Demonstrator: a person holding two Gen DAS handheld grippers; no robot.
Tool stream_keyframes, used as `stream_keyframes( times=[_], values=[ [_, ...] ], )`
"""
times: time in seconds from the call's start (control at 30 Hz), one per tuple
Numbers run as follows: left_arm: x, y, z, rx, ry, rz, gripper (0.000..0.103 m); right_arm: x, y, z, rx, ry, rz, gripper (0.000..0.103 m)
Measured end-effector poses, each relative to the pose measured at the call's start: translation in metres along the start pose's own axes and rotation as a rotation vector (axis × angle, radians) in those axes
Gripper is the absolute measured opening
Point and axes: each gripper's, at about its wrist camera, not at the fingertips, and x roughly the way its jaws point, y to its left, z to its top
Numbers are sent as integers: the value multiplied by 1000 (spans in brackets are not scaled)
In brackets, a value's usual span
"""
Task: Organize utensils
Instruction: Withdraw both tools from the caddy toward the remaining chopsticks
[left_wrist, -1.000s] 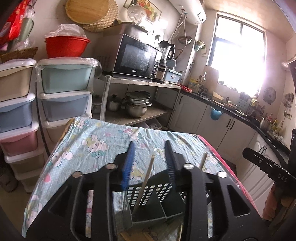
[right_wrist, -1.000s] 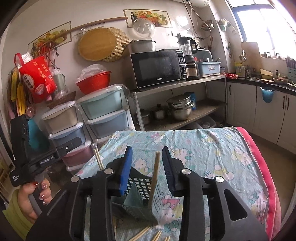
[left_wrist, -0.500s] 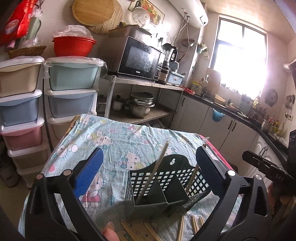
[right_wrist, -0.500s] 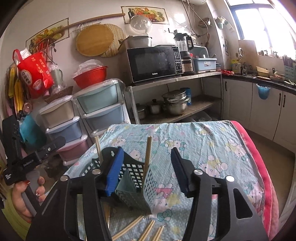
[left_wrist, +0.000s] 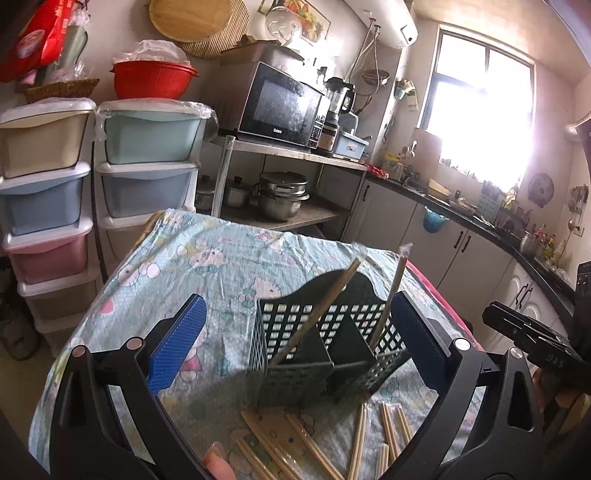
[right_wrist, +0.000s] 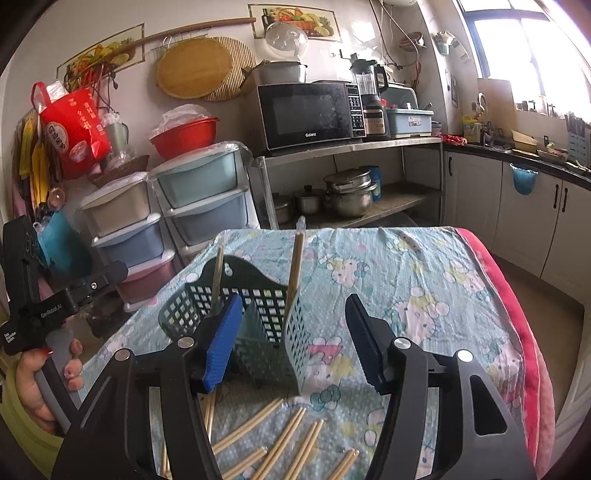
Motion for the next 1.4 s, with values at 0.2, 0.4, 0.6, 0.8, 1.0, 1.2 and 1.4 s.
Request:
stream_keyframes(
  times=[0.2, 0.4, 0.6, 0.8, 1.0, 1.2, 1.4],
  values=[
    [-5, 2, -12, -5, 17, 5, 92, -3, 0, -12, 3, 20, 2, 56],
    [-8, 4, -24, -21, 43, 12, 92, -6, -1, -23, 2, 37, 7, 56],
    [-11, 4, -34, -28, 58, 16, 92, -6, -1, -36, 5, 63, 10, 56],
    [-11, 7, -41, -36, 75, 24, 92, -6, 1, -49, 8, 92, 15, 56],
    [-10, 8, -49, -35, 101, 30, 92, -4, 3, -61, 11, 121, 18, 56],
    [-9, 11, -59, -31, 128, 37, 92, -2, 2, -68, 18, 141, 19, 56],
    [-8, 15, -69, -35, 156, 43, 92, 1, 5, -74, 18, 159, 23, 56]
  ],
)
